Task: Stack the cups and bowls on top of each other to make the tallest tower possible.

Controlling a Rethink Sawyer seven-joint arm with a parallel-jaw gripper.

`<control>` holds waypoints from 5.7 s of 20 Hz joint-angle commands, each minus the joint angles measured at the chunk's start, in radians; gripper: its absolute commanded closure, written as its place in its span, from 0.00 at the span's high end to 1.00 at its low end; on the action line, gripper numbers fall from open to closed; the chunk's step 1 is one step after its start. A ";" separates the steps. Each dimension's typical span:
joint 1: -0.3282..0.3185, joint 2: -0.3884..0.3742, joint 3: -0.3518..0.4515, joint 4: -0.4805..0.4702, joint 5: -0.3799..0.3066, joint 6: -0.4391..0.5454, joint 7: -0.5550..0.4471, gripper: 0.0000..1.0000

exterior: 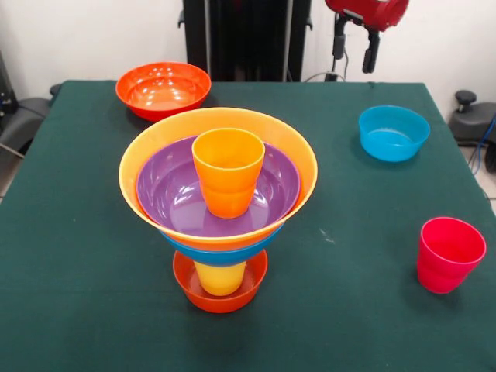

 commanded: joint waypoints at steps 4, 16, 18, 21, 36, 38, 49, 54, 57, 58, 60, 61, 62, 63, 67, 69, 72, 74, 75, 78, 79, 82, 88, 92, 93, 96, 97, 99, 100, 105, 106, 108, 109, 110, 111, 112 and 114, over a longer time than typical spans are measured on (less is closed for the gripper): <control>0.112 0.063 -0.083 -0.088 0.005 0.222 0.147 1.00; 0.099 0.043 -0.100 -0.312 -0.031 0.471 0.023 1.00; 0.090 0.053 -0.082 -0.338 -0.023 0.500 0.009 1.00; 0.079 0.087 -0.063 -0.348 -0.010 0.467 0.004 1.00; 0.099 0.252 -0.038 -0.157 0.001 -0.025 0.076 1.00; 0.115 0.277 -0.039 -0.134 0.008 -0.072 0.098 1.00; 0.221 0.395 -0.101 -0.164 0.093 -0.159 0.187 1.00; 0.255 0.401 -0.114 -0.157 0.138 -0.161 0.204 1.00; 0.268 0.397 -0.127 -0.152 0.163 -0.165 0.207 1.00; 0.271 0.396 -0.131 -0.152 0.171 -0.166 0.206 1.00; 0.276 0.396 -0.136 -0.153 0.186 -0.172 0.204 1.00; 0.281 0.396 -0.141 -0.156 0.193 -0.168 0.204 1.00; 0.290 0.395 -0.146 -0.160 0.203 -0.165 0.206 1.00; 0.298 0.397 -0.153 -0.165 0.210 -0.162 0.207 1.00; 0.309 0.417 -0.161 -0.179 0.241 -0.181 0.206 1.00; 0.312 0.414 -0.159 -0.180 0.257 -0.188 0.203 1.00; 0.327 0.401 -0.164 -0.180 0.281 -0.178 0.204 1.00; 0.338 0.391 -0.171 -0.175 0.293 -0.165 0.202 1.00; 0.342 0.391 -0.174 -0.176 0.295 -0.157 0.199 1.00; 0.323 0.387 -0.160 -0.154 0.287 -0.159 0.148 1.00; 0.320 0.382 -0.159 -0.143 0.281 -0.163 0.137 1.00; 0.300 0.379 -0.157 -0.112 0.250 -0.185 0.095 1.00; 0.233 0.384 -0.138 -0.062 0.191 -0.250 0.024 1.00; 0.207 0.380 -0.132 -0.054 0.145 -0.255 -0.028 1.00; 0.192 0.382 -0.118 -0.051 0.130 -0.264 -0.045 1.00; 0.149 0.389 -0.075 -0.052 0.082 -0.276 -0.092 1.00; 0.124 0.391 -0.044 -0.053 0.056 -0.280 -0.124 1.00; 0.086 0.391 0.014 -0.049 0.016 -0.284 -0.161 1.00; 0.068 0.385 0.046 -0.039 -0.001 -0.288 -0.170 1.00; 0.005 0.340 0.139 -0.022 -0.089 -0.277 -0.182 1.00; -0.006 0.334 0.152 -0.026 -0.107 -0.275 -0.184 1.00; -0.020 0.313 0.166 -0.032 -0.142 -0.269 -0.178 1.00; -0.033 0.301 0.179 -0.029 -0.156 -0.259 -0.182 1.00; -0.036 0.284 0.185 -0.032 -0.167 -0.246 -0.186 1.00; -0.042 0.266 0.189 -0.032 -0.181 -0.230 -0.183 1.00; -0.048 0.244 0.200 -0.033 -0.182 -0.202 -0.189 1.00; -0.053 0.196 0.212 -0.025 -0.189 -0.156 -0.185 1.00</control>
